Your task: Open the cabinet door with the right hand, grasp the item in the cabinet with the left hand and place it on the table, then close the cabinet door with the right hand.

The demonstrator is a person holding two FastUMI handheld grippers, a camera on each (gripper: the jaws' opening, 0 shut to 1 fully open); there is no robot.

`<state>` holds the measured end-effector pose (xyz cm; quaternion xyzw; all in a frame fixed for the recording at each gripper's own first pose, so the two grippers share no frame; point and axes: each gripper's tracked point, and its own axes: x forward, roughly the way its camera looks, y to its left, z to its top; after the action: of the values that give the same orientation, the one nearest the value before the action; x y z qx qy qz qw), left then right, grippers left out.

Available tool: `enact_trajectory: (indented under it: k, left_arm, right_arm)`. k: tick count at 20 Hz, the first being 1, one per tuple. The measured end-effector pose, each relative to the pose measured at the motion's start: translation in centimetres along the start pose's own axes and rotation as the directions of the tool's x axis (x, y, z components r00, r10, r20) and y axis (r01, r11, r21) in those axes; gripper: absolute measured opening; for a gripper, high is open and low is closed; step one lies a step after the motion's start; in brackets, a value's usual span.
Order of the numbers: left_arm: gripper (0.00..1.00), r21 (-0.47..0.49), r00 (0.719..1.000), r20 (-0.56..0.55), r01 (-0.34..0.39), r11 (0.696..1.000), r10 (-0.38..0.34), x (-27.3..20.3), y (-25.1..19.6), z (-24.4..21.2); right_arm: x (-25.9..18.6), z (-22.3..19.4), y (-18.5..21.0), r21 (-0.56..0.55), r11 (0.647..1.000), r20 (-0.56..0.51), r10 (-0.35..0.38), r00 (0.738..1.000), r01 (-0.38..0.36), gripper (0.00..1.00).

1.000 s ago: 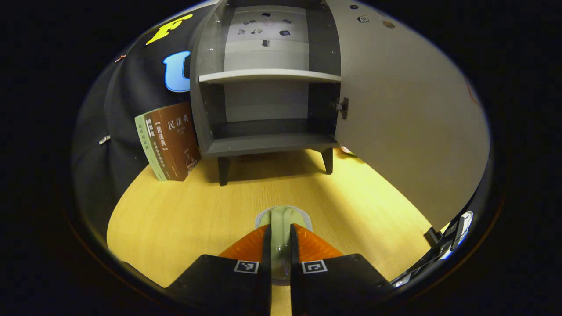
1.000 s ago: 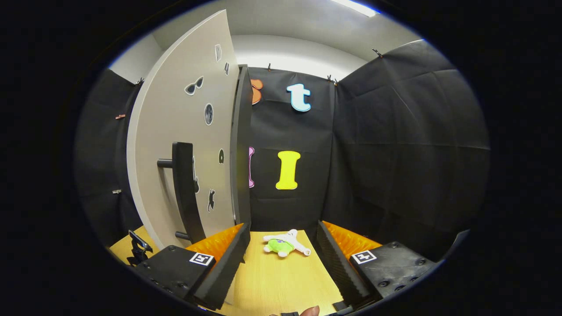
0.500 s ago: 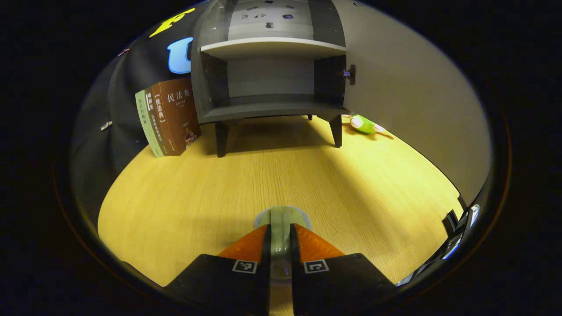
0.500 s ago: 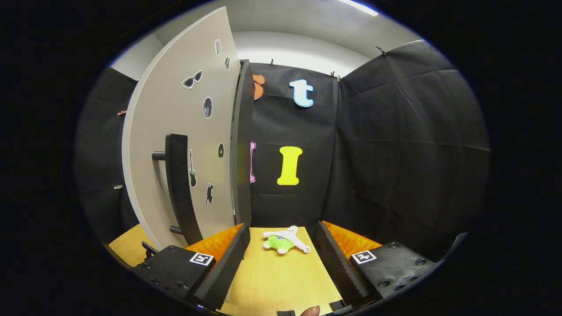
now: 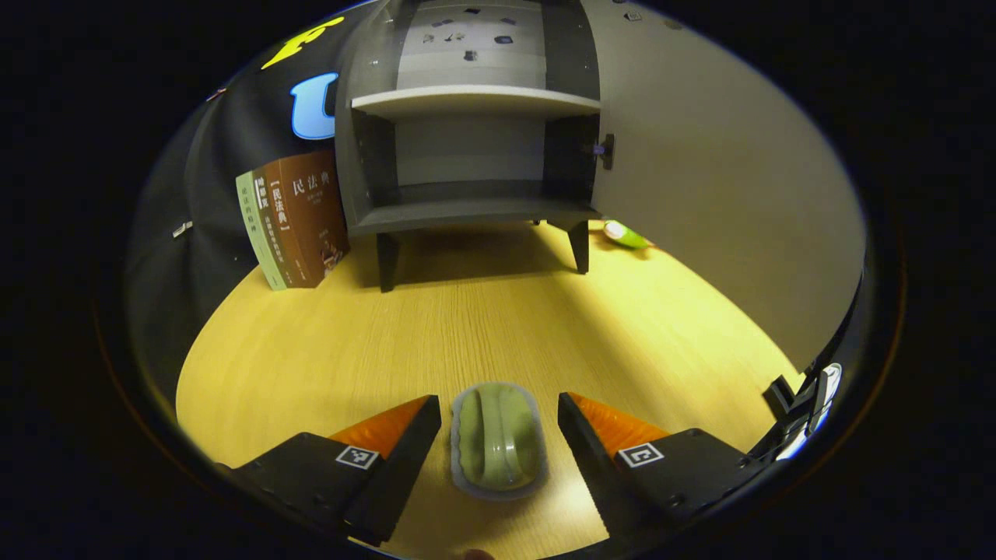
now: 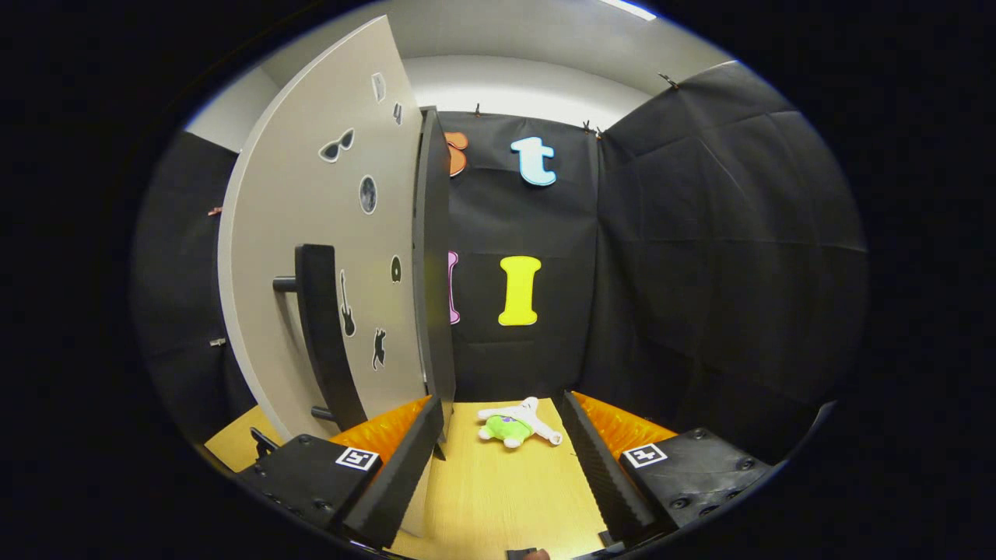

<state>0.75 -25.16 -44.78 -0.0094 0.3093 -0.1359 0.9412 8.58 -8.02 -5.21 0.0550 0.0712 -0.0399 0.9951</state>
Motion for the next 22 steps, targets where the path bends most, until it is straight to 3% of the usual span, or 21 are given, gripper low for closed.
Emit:
enact_trajectory:
  k: [5,8,11,15,19,22]
  left_arm:
    - [0.96,0.052,0.992,0.123,-0.021,0.998,0.014,-5.8,1.9,8.0]
    - [0.95,0.022,0.976,0.213,-0.053,0.998,0.048,-9.9,3.6,13.4]
    - [0.95,-0.020,0.944,0.314,-0.096,0.995,0.098,-14.6,5.6,19.1]
    - [0.95,-0.046,0.897,0.388,-0.211,0.976,0.212,-19.4,9.3,23.9]
    - [0.95,-0.171,0.868,0.419,-0.213,0.962,0.267,-23.8,12.3,27.3]
    - [0.96,-0.179,0.842,0.451,-0.238,0.955,0.294,-26.7,14.4,29.1]
  right_arm:
    - [0.2,0.5,-0.5,-0.028,0.999,0.028,-0.016,0.999,0.017,0.98]
    - [0.3,0.9,-0.1,-0.018,1.000,0.042,-0.016,0.999,0.017,0.98]
    - [0.4,1.2,-0.1,-0.021,1.000,0.053,-0.016,0.998,0.017,0.98]
    - [0.4,1.7,-0.2,-0.030,0.999,0.064,-0.025,0.998,0.027,0.98]
    - [0.5,2.2,0.6,-0.023,1.000,0.081,-0.013,0.997,0.015,0.98]
    - [0.5,2.5,0.6,-0.043,0.999,0.095,-0.012,0.995,0.016,0.98]
